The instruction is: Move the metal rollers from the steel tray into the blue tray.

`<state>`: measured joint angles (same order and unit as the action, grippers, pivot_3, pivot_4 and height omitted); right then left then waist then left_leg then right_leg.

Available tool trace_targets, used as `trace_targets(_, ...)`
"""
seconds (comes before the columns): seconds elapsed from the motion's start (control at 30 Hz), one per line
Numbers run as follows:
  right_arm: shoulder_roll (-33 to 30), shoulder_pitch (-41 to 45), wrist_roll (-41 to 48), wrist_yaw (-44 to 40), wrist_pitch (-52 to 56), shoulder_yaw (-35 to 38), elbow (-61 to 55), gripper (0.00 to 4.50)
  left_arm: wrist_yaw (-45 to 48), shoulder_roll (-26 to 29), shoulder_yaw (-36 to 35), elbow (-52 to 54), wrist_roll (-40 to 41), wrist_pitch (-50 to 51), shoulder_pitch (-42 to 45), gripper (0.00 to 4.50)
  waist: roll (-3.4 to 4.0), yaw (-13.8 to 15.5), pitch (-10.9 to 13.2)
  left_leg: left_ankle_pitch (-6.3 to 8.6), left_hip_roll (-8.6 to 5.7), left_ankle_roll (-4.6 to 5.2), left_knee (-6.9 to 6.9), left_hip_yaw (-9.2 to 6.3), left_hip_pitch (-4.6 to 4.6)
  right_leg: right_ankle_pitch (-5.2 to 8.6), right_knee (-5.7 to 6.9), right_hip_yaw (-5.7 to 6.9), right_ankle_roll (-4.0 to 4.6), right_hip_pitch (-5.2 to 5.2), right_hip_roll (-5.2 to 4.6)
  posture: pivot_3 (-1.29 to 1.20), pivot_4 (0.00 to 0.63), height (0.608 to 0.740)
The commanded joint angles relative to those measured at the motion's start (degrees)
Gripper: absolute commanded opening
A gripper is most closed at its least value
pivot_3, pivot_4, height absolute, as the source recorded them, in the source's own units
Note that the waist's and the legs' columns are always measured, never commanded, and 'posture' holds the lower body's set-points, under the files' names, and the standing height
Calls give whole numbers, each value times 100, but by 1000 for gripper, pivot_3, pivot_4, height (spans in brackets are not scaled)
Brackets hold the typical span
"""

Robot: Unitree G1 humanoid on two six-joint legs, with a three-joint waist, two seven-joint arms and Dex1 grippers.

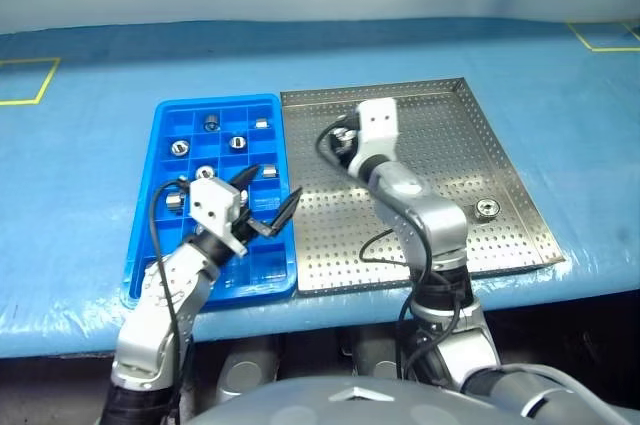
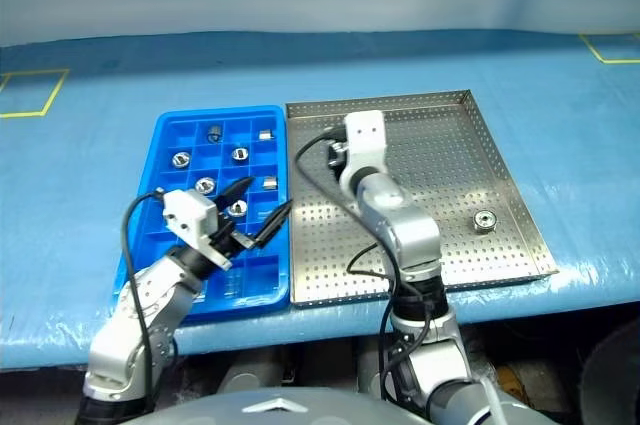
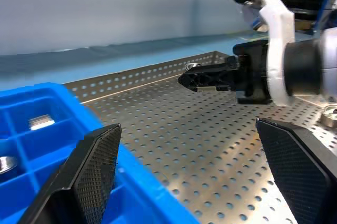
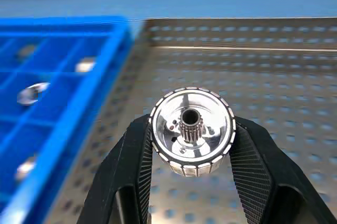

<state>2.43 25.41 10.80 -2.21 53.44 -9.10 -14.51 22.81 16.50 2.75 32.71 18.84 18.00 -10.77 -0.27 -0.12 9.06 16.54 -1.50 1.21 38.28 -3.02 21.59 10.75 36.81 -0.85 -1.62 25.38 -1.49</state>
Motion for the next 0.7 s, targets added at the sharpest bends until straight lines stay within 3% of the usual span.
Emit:
trace_targets(0.03, -258, -40, 313, -793, 181, -840, -630, 1781, -52, 55, -417, 550, 70, -316, -359, 4500, -2, 73, 1, 0, -1, 0, 0, -2, 1, 0, -2, 2, 0, 0, -1, 223, 150, 740)
trace_targets(0.27, -660, -165, 521, -1509, 324, -1572, -769, 1781, -235, 12, -879, 1024, 111, -395, -933, 4500, -10, 386, 0, -4, -6, -9, 1, -20, 2, 5, -8, 15, 5, -9, -3, 305, 150, 740)
trace_targets(0.7, -1334, -464, 606, -1653, 1149, -1692, -1318, 1781, -283, -62, -569, 1037, 118, -316, -986, 4500, -17, 585, -3, -11, -5, -21, 0, -35, 3, 25, -4, 28, -14, -13, 1, 298, 150, 740)
